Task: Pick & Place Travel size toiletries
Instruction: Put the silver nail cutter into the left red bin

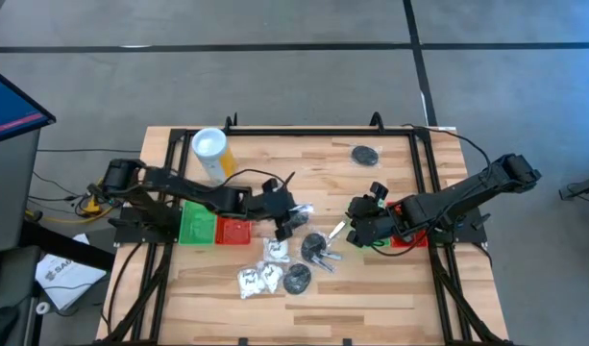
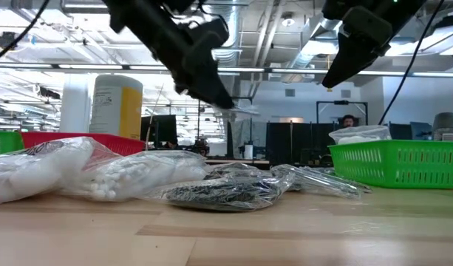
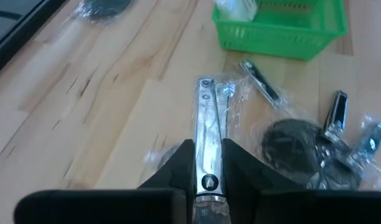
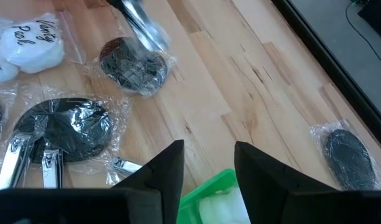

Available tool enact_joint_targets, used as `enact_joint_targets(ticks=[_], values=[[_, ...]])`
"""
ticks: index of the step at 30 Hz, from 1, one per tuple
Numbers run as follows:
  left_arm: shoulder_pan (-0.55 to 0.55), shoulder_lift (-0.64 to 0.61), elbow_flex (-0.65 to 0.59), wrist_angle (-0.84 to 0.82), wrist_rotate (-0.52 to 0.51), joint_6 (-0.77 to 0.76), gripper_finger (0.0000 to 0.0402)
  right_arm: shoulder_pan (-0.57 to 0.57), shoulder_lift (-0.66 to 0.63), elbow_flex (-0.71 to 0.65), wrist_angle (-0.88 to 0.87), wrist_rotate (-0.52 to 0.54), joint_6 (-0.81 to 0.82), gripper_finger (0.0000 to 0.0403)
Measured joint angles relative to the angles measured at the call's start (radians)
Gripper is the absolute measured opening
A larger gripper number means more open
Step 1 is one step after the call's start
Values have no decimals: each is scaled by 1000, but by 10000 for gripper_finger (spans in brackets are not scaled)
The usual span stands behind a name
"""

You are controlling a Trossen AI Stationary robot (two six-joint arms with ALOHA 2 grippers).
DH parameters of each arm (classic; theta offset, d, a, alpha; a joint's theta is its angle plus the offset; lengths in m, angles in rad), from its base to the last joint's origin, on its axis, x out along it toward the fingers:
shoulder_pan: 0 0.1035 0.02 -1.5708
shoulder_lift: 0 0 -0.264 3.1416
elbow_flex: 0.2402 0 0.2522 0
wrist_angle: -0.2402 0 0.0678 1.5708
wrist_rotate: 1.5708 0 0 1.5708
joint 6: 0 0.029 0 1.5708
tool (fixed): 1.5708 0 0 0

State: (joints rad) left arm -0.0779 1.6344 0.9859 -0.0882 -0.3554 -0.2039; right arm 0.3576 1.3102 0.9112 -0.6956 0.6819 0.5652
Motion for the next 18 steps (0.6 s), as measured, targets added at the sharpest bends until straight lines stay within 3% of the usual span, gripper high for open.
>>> enact_joint_targets(ticks=[11, 18], values=[[-100, -113, 0, -369, -159, -235, 44, 0, 0, 0, 0, 0, 0, 132], [-148, -138, 0, -577, -188, -417, 44, 0, 0, 0, -2, 0, 0, 129]])
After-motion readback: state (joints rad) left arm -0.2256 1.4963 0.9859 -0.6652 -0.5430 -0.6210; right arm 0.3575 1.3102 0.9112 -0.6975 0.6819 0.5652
